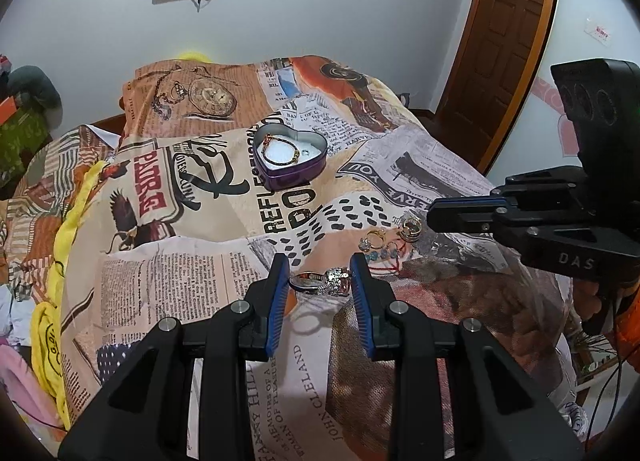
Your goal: Organize jewelry
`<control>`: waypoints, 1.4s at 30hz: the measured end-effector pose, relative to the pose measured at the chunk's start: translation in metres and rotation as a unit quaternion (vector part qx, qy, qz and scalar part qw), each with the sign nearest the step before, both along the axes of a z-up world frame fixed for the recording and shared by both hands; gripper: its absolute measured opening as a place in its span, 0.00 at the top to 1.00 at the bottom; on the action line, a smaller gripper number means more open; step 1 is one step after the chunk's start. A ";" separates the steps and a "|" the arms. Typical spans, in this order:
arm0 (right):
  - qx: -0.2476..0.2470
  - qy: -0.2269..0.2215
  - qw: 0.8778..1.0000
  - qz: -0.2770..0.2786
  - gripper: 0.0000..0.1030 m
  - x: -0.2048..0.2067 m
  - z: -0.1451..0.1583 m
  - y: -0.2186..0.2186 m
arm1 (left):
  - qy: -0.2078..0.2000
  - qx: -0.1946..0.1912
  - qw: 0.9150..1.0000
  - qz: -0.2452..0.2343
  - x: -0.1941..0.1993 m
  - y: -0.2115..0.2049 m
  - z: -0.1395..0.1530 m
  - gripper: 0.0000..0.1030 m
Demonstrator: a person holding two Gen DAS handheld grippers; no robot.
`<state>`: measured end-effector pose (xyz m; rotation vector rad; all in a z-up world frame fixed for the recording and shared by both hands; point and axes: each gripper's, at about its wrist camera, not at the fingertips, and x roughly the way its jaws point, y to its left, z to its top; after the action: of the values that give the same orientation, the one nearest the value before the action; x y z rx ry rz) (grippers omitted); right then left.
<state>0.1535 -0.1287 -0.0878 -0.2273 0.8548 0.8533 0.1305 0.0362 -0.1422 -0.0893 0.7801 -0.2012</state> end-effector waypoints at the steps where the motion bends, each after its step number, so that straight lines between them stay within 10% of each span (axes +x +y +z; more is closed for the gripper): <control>1: -0.002 -0.010 1.000 -0.001 0.98 -0.003 0.002 0.000 | 0.000 -0.001 1.000 0.000 -0.001 0.000 0.000 0.71; 7: -0.027 0.002 1.000 0.013 0.94 -0.004 -0.005 0.009 | 0.000 0.000 1.000 0.002 -0.002 0.002 0.000 0.71; 11: -0.040 0.020 0.999 0.002 0.66 0.003 -0.021 0.012 | 0.001 -0.005 1.000 0.005 -0.002 0.005 -0.002 0.71; 33: -0.099 0.030 0.995 0.012 0.66 0.022 -0.054 0.032 | 0.018 -0.011 1.000 0.005 0.007 0.012 -0.018 0.71; 36: -0.103 0.031 0.994 0.018 0.91 0.023 -0.057 0.035 | 0.019 -0.013 1.000 0.006 0.009 0.012 -0.019 0.71; 42: -0.093 0.022 0.995 0.014 0.94 0.019 -0.054 0.032 | 0.019 -0.011 1.000 0.006 0.008 0.011 -0.018 0.71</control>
<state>0.1727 -0.0970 -0.1414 -0.3854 0.9761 0.8074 0.1387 0.0469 -0.1605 -0.1180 0.8154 -0.1973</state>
